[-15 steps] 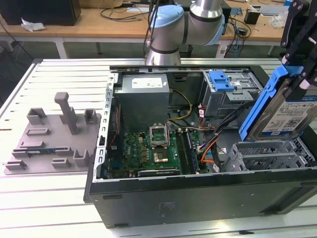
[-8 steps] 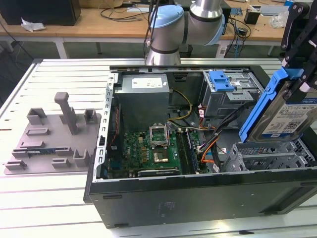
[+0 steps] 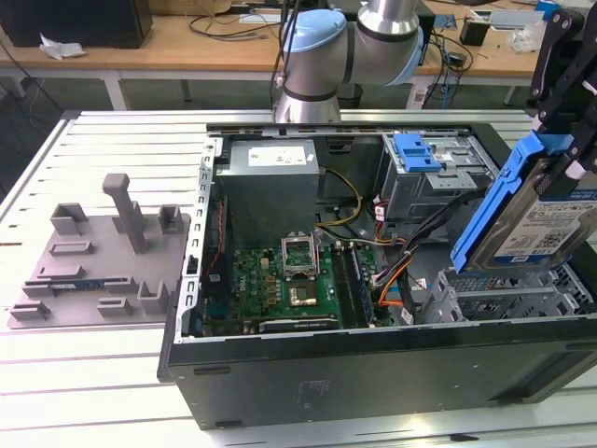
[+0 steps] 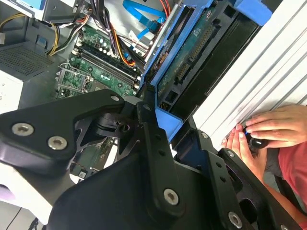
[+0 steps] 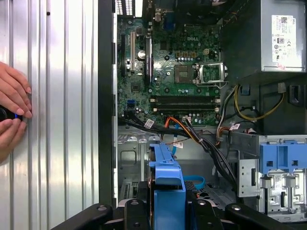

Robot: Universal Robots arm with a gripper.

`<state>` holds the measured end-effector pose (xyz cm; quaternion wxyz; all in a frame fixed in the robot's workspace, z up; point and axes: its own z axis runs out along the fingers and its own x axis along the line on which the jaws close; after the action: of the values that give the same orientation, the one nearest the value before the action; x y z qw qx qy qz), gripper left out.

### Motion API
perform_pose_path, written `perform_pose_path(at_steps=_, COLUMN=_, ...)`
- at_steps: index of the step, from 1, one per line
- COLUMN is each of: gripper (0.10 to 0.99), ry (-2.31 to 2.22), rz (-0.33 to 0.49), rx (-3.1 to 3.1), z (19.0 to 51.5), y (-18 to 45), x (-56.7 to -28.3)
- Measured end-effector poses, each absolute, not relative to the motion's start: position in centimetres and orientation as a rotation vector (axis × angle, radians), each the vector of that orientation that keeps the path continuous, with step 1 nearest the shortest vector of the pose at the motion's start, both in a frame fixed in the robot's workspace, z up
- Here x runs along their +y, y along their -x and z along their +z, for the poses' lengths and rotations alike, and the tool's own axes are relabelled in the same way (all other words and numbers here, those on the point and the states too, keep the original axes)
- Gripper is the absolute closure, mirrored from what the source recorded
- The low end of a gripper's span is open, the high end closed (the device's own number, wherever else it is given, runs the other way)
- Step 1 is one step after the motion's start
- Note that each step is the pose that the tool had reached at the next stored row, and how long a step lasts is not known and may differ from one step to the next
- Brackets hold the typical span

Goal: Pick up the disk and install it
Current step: 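Insert the disk into the insertion slot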

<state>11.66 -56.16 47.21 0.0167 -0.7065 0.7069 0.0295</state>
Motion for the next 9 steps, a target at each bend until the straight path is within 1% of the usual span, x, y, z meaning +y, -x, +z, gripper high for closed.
perform_pose_path(at_steps=9, gripper=0.718, ry=2.196, rz=0.092, rx=2.197, z=46.88, y=-11.66, x=-56.17)
